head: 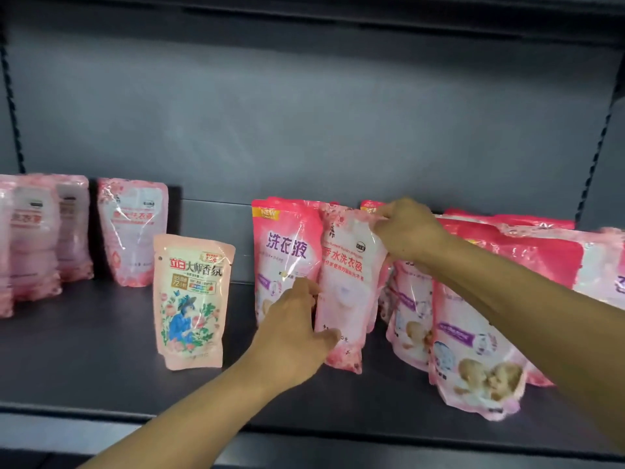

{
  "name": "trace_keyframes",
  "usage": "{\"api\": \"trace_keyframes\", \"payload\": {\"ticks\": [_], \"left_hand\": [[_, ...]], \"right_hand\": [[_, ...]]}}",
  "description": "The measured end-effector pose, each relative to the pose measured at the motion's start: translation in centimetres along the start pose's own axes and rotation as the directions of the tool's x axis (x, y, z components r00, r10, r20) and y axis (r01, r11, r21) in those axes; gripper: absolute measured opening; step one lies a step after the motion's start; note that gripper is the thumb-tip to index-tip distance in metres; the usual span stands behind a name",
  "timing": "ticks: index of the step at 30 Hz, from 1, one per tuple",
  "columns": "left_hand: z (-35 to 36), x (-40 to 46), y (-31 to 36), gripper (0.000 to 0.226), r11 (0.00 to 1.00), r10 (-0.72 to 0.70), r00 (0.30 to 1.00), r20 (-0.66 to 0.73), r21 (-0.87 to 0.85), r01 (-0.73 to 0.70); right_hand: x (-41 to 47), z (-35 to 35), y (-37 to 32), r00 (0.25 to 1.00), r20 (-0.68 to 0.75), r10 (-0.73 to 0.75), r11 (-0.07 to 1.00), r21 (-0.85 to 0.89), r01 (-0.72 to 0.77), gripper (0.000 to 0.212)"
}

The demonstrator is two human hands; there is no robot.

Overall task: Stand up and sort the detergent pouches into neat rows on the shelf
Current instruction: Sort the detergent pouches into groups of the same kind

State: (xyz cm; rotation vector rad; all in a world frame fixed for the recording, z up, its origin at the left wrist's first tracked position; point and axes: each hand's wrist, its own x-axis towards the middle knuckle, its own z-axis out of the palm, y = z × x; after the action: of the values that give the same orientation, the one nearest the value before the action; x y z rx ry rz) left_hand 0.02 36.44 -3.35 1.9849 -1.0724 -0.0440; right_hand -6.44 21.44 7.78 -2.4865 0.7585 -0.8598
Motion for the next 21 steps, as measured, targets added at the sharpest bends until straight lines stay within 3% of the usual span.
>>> {"api": "trace_keyframes", "payload": {"ticks": [3,7,13,16,21], "left_hand": [[0.7,-0.1,-0.2,0.064,0.999,-0.016,1.0,0.017,-0.051,0.017],[1.9,-0.3,-0.1,0.08,0.985,-0.02,0.997,0.078,-0.168,0.033],[4.0,0.8,-0.1,0.098,0.901,-0.021,0.971,0.24,-0.416,0.122],[4.7,1.5,-0.3,0.101,0.891,-0.018,0.976,0.217,-0.44,0.114],[5.8,1.4,-0.7,0.085,0.893,-0.058,0.987,0.152,-0.434,0.119]], "right_hand": [[-1.1,-1.4,1.2,0.999,0.032,-0.011,0.995,0.103,0.007,0.026],[-3.3,-3.9,2.4,0.984,0.176,-0.023,0.981,0.191,-0.011,0.026],[-4.0,-5.6,2.6,0.984,0.177,-0.014,1.0,0.01,0.012,0.02],[-3.6,-5.1,1.5,0.991,0.11,-0.077,0.993,-0.079,0.086,0.014],[-2.8,-4.2,0.6,0.992,0.096,-0.086,0.974,-0.2,0.104,0.018]]}}
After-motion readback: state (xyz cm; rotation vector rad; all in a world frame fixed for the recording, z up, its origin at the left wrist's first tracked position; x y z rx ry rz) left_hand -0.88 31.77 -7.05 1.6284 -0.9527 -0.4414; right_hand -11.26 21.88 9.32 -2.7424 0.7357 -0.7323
